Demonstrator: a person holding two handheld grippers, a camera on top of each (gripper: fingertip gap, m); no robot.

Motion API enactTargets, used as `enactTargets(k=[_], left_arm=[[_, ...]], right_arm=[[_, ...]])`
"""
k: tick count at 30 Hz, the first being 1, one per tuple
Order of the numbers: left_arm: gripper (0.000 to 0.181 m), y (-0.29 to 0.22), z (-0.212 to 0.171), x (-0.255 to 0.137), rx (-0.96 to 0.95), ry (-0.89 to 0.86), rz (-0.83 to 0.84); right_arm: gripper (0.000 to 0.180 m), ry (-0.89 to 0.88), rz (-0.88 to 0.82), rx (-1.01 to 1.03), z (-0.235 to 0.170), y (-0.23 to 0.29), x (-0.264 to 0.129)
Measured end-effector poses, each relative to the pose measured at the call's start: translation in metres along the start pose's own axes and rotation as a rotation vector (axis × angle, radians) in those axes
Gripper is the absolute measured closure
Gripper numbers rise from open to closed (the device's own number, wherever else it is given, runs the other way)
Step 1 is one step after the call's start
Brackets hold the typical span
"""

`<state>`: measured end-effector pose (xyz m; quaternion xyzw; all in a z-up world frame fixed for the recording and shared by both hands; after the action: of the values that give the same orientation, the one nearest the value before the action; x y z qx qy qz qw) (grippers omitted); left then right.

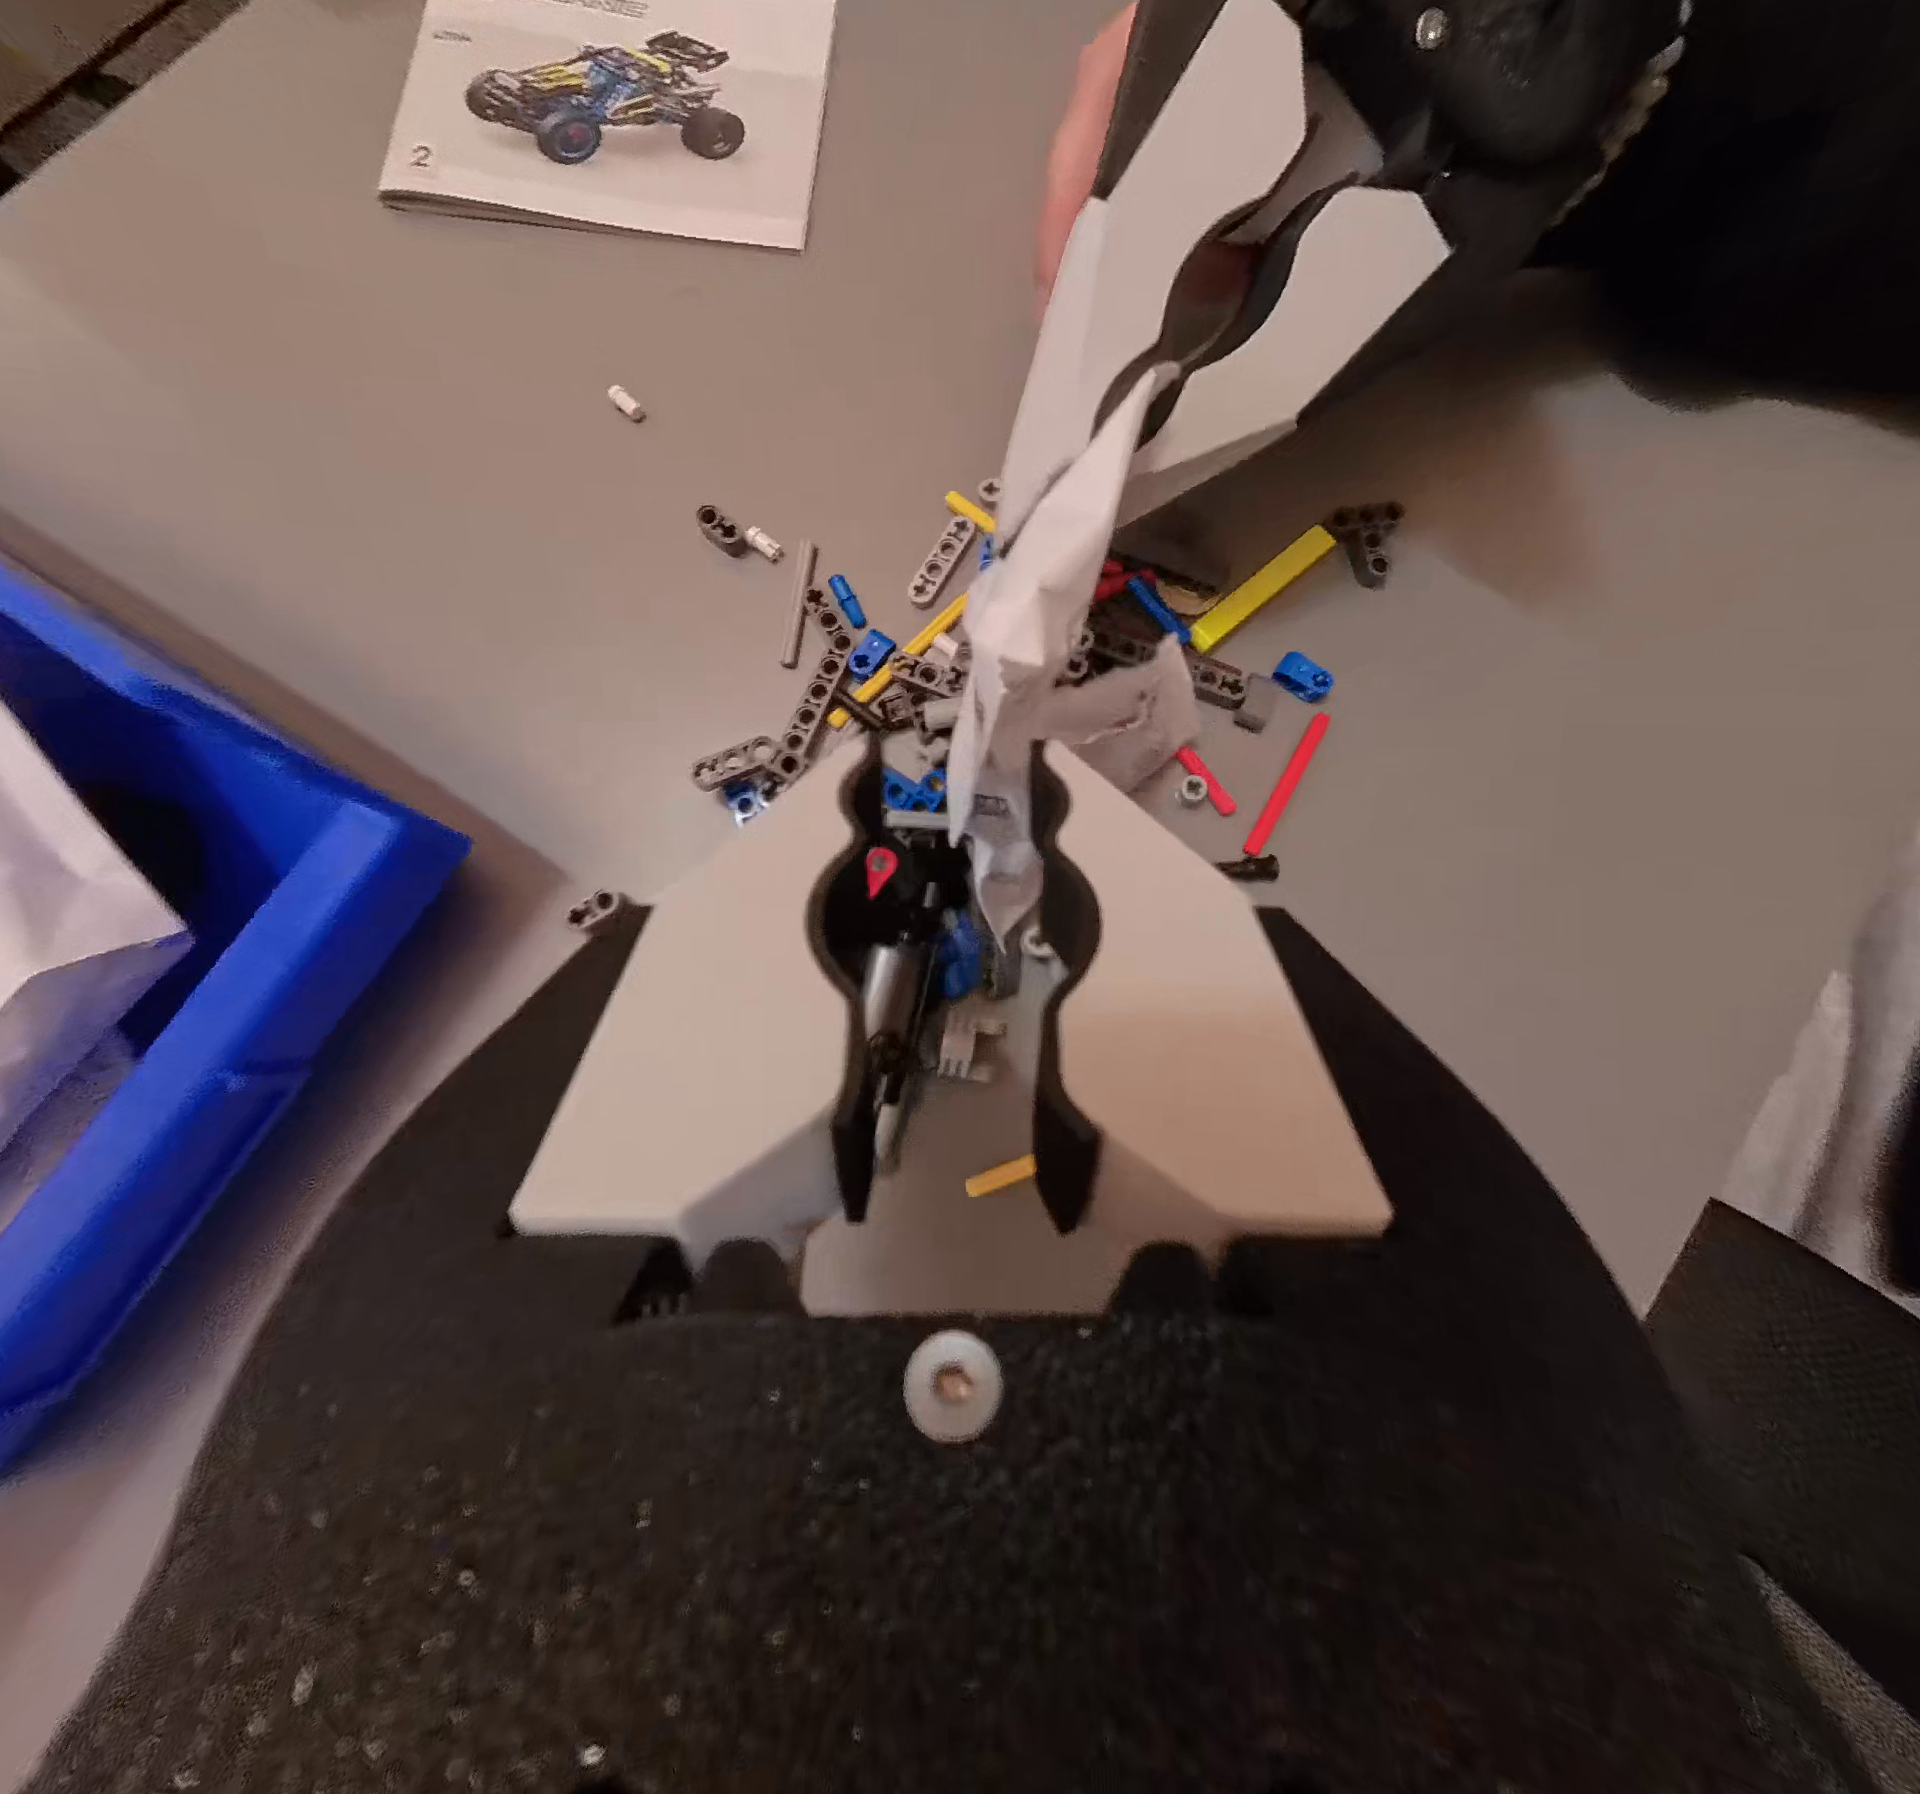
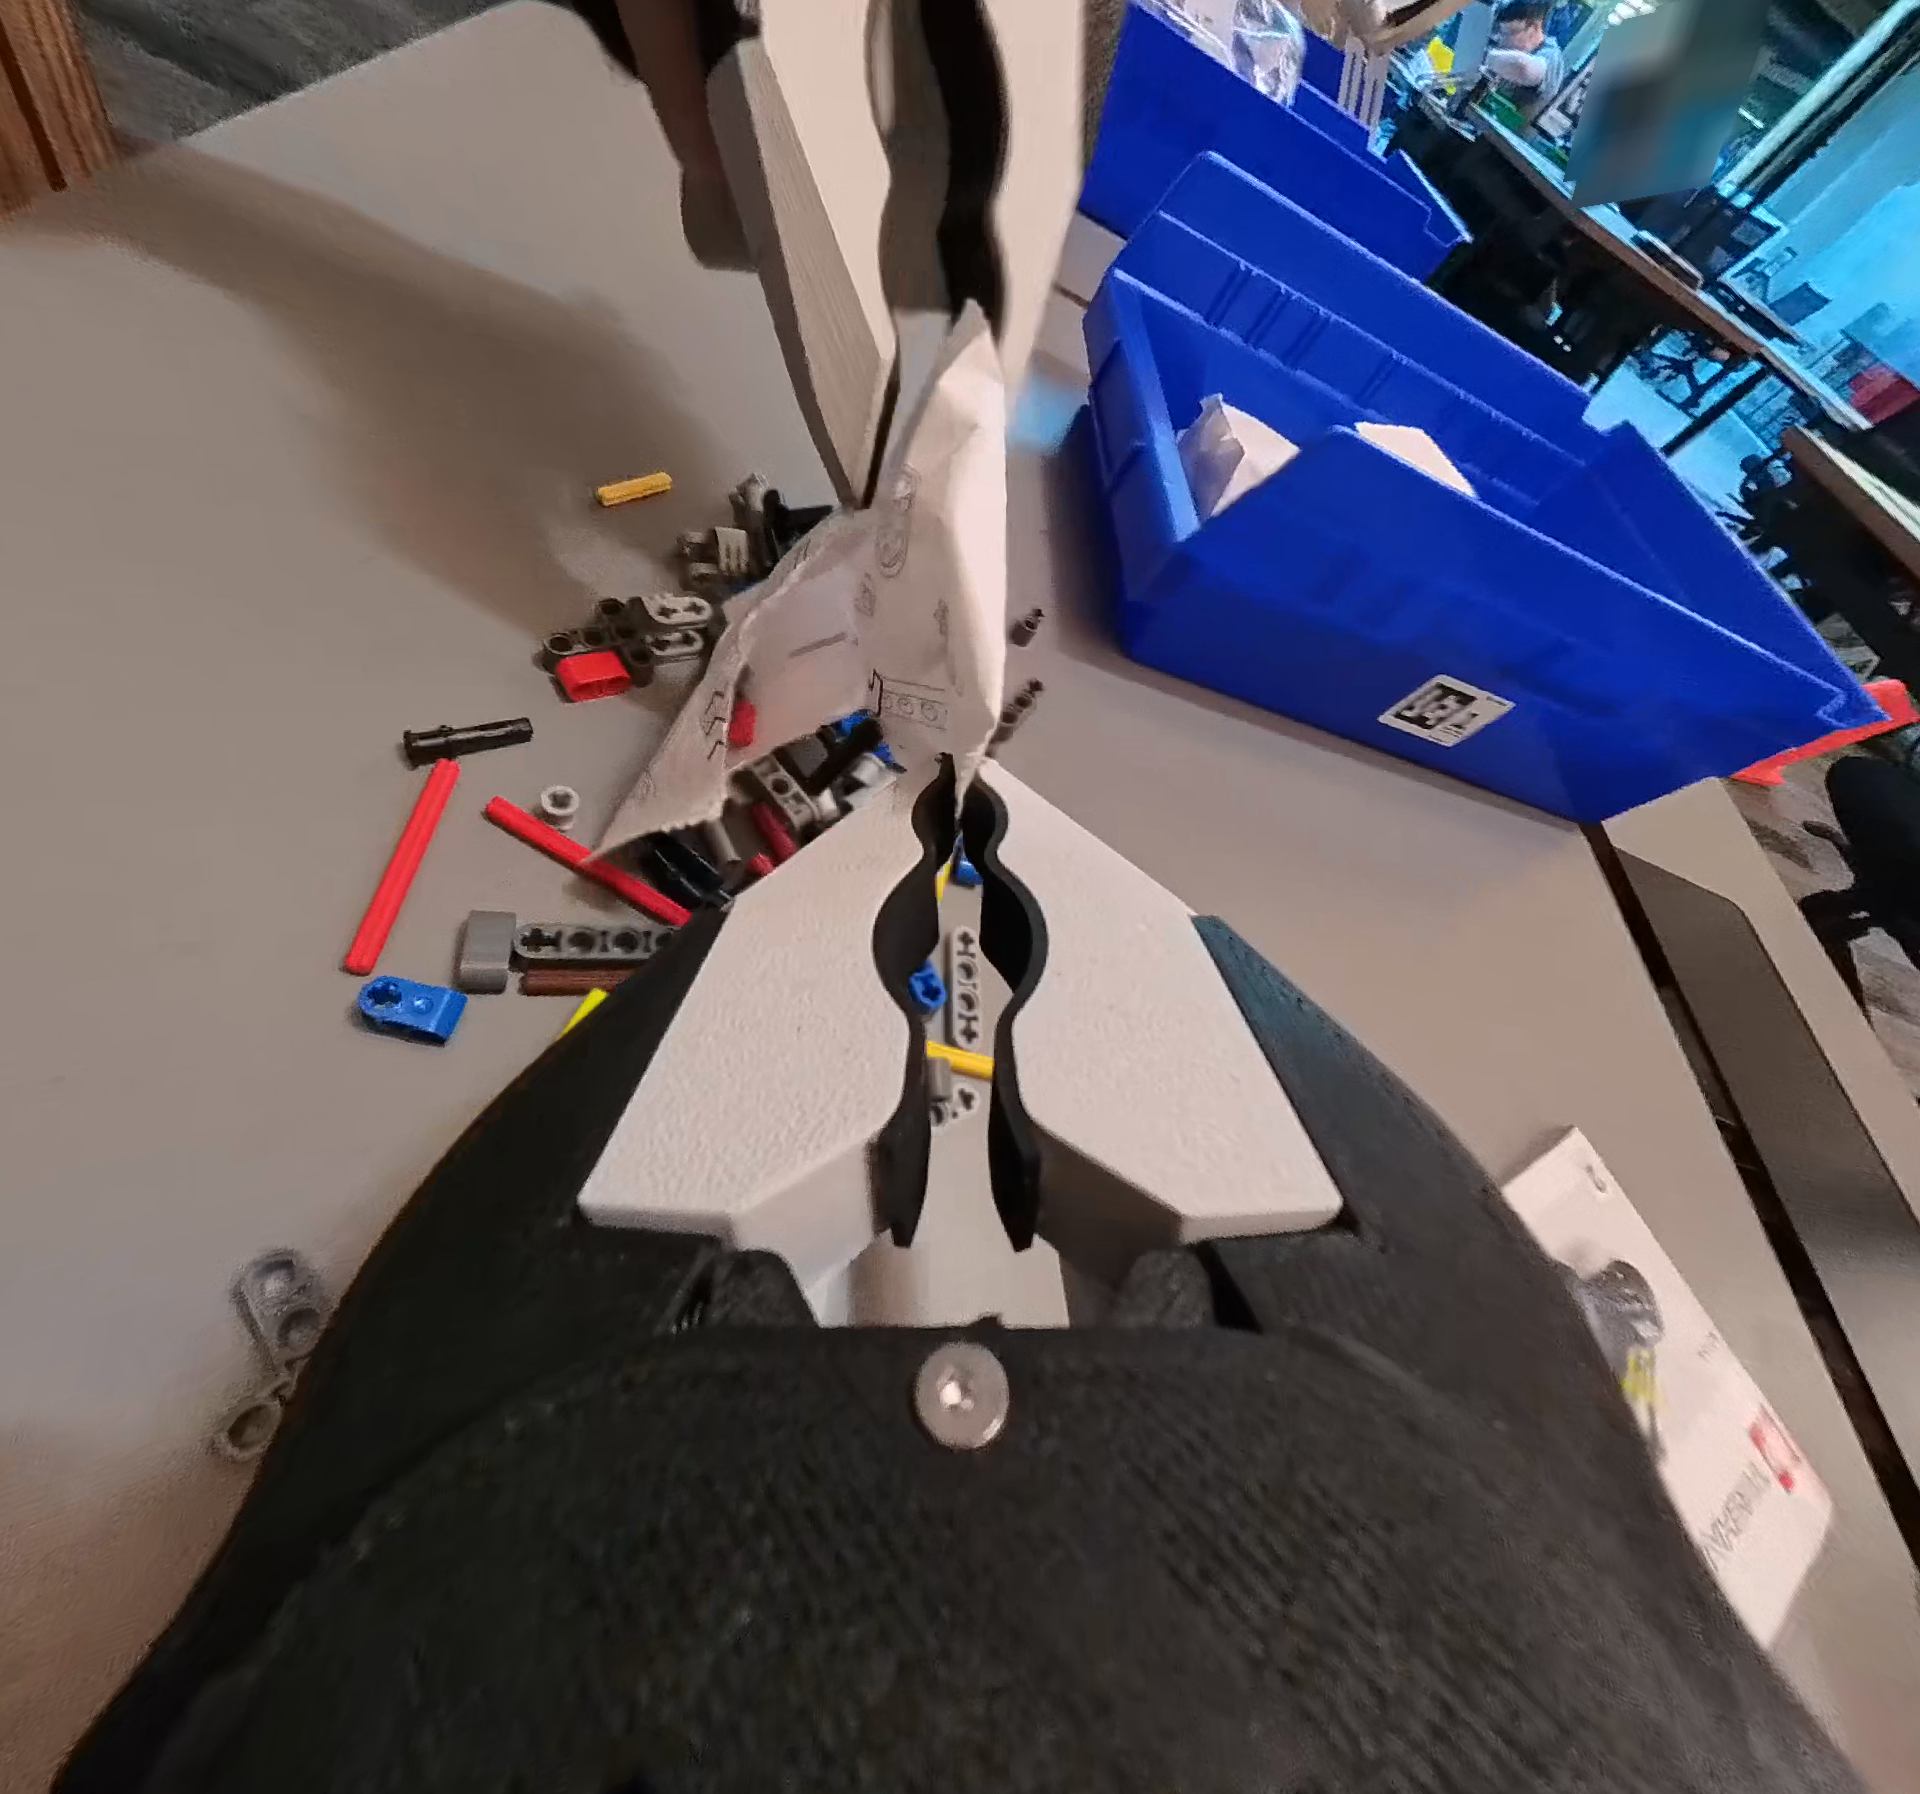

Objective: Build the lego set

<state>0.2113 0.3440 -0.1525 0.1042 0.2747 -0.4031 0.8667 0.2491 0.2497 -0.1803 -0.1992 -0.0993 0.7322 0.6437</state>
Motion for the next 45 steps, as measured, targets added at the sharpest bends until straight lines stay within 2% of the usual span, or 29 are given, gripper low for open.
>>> enactTargets(k=[5,7,10,13,14,16,17,18,20,22,30,32,35,38,40,43,44,45], left_arm=[[0.131,-0.001,0.021,-0.013,0.074,0.011,0.019],[0.132,-0.006,0.03,-0.01,0.109,0.026,0.002],[0.142,-0.013,0.026,0.004,0.145,0.169,-0.034],[0.171,-0.008,0.021,0.015,0.176,0.269,0.02],[0.18,-0.008,0.022,0.016,0.171,0.258,0.031],[0.181,-0.008,0.022,0.017,0.129,0.221,0.033],[0.181,-0.007,0.022,0.016,0.105,0.199,0.041],[0.181,-0.005,0.02,0.014,0.079,0.179,0.053],[0.181,-0.002,0.019,0.01,0.015,0.128,0.069],[0.181,0.0,0.02,0.004,-0.061,0.061,0.078],[0.181,0.008,0.031,-0.016,-0.362,-0.207,0.081],[0.181,0.008,0.034,-0.019,-0.378,-0.262,0.091],[0.181,0.0,0.049,-0.029,-0.261,-0.41,0.093],[0.181,-0.015,0.059,-0.035,-0.013,-0.543,0.094],[0.181,-0.021,0.06,-0.036,0.165,-0.585,0.135],[0.181,-0.027,0.061,-0.035,0.345,-0.604,0.218],[0.181,-0.026,0.062,-0.034,0.378,-0.593,0.252],[0.181,-0.024,0.062,-0.033,0.396,-0.578,0.286]], right_arm=[[0.18,0.009,0.027,-0.001,-0.001,0.005,0.004],[0.18,-0.006,0.027,0.006,0.001,0.006,0.004],[0.18,-0.031,0.017,0.016,0.006,0.005,0.005],[0.18,-0.031,0.012,0.043,0.007,0.003,0.002],[0.18,-0.023,0.011,0.038,0.005,0.003,0.001],[0.18,-0.033,-0.001,0.068,0.006,0.002,-0.002],[0.175,-0.037,-0.002,0.098,0.006,0.002,-0.005],[0.163,-0.04,-0.012,0.132,0.007,-0.001,-0.007],[0.157,-0.008,-0.026,0.194,0.006,-0.007,-0.013],[0.147,0.033,0.002,0.258,0.004,-0.007,-0.016],[0.14,-0.049,0.156,0.334,0.025,0.026,0.004],[0.13,-0.039,0.155,0.346,0.027,0.027,0.004],[0.111,0.007,0.166,0.343,0.025,0.031,-0.001],[0.11,0.047,0.175,0.39,0.023,0.03,-0.009],[0.106,0.032,0.179,0.519,0.021,0.022,-0.017],[0.124,-0.066,0.227,0.798,0.022,0.015,-0.027],[0.134,-0.081,0.246,0.814,0.023,0.015,-0.028],[0.135,-0.072,0.233,0.764,0.021,0.016,-0.027]])
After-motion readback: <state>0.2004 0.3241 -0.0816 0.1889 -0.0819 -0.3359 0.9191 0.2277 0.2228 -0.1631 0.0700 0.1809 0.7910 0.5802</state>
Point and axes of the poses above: each gripper's, where its closed fingertips meet, x out along the fingers, z out of its top, y = z × x across the jaws, the point moved 4 cm from there along -x, back along the fingers, and after that the axes turned 12 degrees about -y, right-handed, at the moved point
